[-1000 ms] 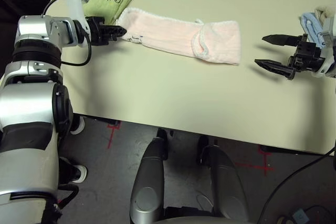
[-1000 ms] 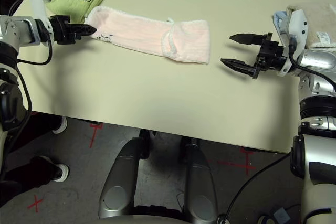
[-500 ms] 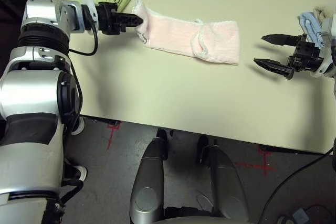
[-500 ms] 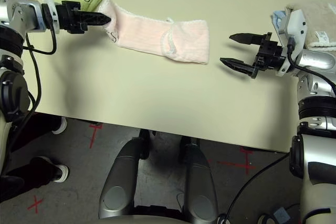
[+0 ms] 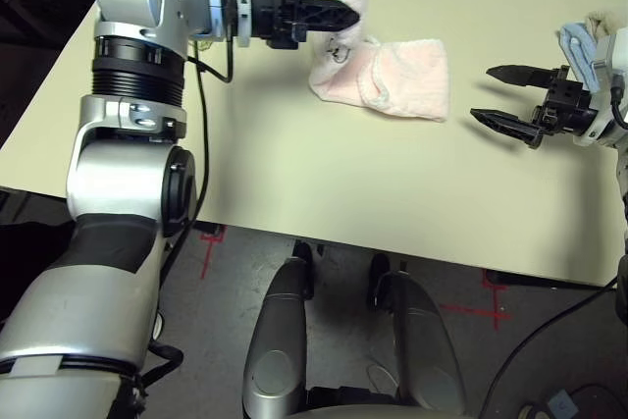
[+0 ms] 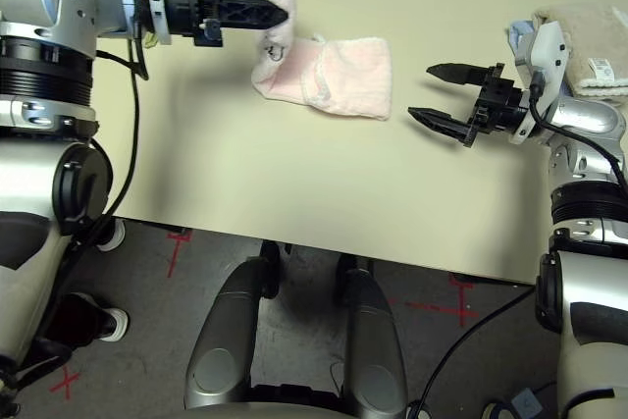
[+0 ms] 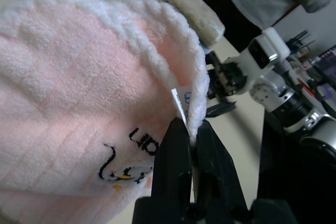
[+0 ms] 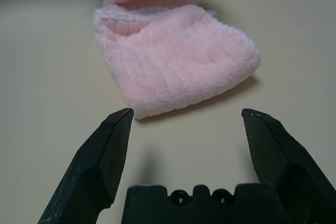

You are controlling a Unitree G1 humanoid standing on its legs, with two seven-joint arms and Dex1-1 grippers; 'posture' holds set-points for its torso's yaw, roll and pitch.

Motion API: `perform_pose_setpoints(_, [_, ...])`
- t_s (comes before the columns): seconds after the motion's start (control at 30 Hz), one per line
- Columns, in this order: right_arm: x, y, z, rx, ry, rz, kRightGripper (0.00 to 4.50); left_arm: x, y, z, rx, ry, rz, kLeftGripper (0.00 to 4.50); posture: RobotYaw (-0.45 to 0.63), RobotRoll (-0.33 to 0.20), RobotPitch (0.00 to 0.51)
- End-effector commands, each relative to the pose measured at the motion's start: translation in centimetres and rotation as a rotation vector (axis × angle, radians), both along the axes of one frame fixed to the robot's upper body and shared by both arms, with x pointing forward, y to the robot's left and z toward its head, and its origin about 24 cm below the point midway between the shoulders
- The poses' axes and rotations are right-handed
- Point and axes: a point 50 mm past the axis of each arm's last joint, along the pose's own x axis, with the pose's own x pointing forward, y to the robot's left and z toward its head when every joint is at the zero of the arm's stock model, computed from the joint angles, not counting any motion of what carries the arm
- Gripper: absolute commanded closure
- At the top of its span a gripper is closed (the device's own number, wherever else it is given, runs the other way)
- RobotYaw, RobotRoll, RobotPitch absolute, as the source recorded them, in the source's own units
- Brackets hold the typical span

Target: Fold the towel and set it aside.

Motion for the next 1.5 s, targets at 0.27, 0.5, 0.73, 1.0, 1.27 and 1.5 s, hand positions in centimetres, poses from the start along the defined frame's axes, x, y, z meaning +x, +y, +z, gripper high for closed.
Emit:
perform_pose_setpoints(0.27, [-1.1,-0.9,-0.4,0.009,-0.007,-0.019,0.0,0.0,-3.0,-1.6,0.082,0.026,-0.044,4.47,0.15,0.0,0.367])
perform_pose_setpoints(0.5, [-0.2,-0.2,-0.2,0.046,-0.022,-0.04,0.0,1.2,-4.1,-3.4,0.116,0.006,0.015,4.47,0.14,0.0,0.37])
perform_pose_setpoints(0.73, [0.3,-0.1,0.2,0.053,-0.025,-0.041,0.0,1.4,-4.7,-4.4,0.156,-0.022,-0.011,4.47,0.14,0.0,0.371])
perform_pose_setpoints(1.0, [0.5,-0.5,-0.5,0.049,-0.012,-0.05,0.0,-0.5,-6.2,-3.0,0.147,0.027,-0.191,4.47,0.14,0.0,0.365])
perform_pose_setpoints(1.27, [0.6,-0.7,-0.8,0.045,-0.008,-0.049,0.0,0.1,-6.3,-2.9,0.16,0.031,-0.158,4.47,0.14,0.0,0.363])
perform_pose_setpoints(1.5, [0.5,-0.6,-0.3,0.041,-0.024,-0.034,0.0,0.6,-7.5,-3.6,0.153,0.011,-0.13,4.47,0.13,0.0,0.365])
